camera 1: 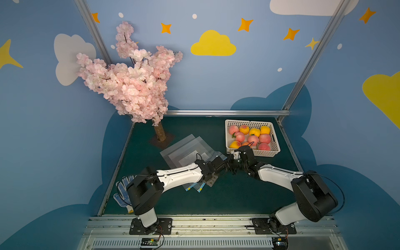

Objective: Place the peach in a zip-top bag and seal the zipper
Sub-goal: Pick up the zipper food storage bag, then open the zipper food storage bag.

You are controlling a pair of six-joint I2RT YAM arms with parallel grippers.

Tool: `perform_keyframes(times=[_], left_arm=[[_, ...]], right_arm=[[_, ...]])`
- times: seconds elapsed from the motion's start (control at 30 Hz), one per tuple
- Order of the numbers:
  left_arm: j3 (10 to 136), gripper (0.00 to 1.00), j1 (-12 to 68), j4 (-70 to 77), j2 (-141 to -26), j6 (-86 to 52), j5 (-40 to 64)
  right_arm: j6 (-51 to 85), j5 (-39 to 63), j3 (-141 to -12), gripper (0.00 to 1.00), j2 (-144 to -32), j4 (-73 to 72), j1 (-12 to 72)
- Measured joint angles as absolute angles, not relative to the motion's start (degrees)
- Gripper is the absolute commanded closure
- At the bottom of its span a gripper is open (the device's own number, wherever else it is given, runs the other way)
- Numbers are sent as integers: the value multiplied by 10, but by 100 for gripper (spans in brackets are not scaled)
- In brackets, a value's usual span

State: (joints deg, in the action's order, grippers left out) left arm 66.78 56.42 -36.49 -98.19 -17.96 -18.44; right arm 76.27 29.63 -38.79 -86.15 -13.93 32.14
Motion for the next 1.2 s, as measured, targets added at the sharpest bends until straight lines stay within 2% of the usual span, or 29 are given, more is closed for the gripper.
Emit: perform_keyframes(times=[0.2,0.3,0.37,0.47,0.57,0.67,0.77,0.93,1.2], left_arm=[[674,97,564,-364,-987,-182,-167],[674,97,564,-364,-987,-184,-163],[674,97,563,-364,-987,-185,-161],[674,97,558,-363,-987,-189,-149],[672,97,545,-356,-986,-200,-126],[658,97,518,-338,-973,-215,-85],[639,97,483,-316,-952,-230,-35],[618,97,439,-278,-926,-255,42],[600,97,420,-234,-917,-275,108]], right_arm=[[760,296,-388,98,-861,-135,321],[760,296,-388,97,-861,-134,321],[759,296,-388,90,-861,-134,320],[755,297,-388,69,-861,-134,316],[733,299,-373,53,-848,-142,307],[698,307,-355,45,-823,-145,292],[651,318,-350,45,-799,-144,284],[582,329,-359,51,-787,-127,305],[541,333,-411,61,-827,-102,335]])
